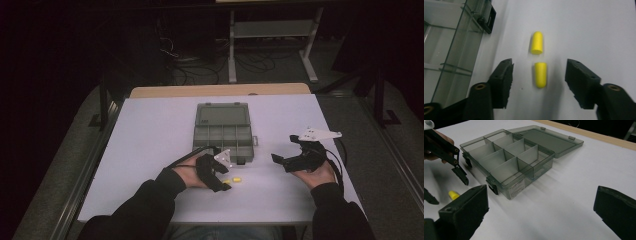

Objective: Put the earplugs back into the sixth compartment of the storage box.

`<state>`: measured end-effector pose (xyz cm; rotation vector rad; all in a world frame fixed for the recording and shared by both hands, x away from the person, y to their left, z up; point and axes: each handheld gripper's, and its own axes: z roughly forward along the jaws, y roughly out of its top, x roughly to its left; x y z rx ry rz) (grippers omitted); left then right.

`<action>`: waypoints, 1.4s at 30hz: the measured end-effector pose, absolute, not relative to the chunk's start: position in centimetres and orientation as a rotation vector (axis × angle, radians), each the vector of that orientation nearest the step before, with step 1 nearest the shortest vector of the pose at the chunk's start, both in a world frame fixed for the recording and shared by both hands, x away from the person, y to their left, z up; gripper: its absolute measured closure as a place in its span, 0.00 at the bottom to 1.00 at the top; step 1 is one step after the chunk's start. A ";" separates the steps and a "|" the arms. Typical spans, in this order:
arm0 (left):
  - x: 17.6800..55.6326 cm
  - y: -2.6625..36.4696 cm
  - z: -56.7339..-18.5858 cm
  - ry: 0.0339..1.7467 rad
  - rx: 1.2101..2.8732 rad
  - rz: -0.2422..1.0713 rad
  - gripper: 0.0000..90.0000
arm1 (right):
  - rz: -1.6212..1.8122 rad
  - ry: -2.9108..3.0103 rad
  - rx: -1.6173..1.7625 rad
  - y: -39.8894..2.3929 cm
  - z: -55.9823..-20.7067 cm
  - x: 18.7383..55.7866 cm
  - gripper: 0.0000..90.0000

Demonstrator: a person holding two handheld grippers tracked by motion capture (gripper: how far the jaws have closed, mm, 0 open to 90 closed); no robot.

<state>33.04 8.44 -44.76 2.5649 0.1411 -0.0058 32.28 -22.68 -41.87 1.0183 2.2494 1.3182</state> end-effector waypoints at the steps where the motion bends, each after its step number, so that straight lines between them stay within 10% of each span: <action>1: 33.0 8.4 -44.8 0.141 2.568 -0.002 0.51 | 1.318 2.249 1.019 -22.7 -41.9 32.3 0.00; 11: 33.1 8.3 -44.8 0.160 2.580 0.025 0.88 | 1.293 2.264 1.001 -22.4 -42.0 32.3 0.00; 42: 35.1 10.1 -37.3 0.114 2.526 0.121 0.92 | 1.302 2.229 1.011 -22.7 -41.8 32.2 0.00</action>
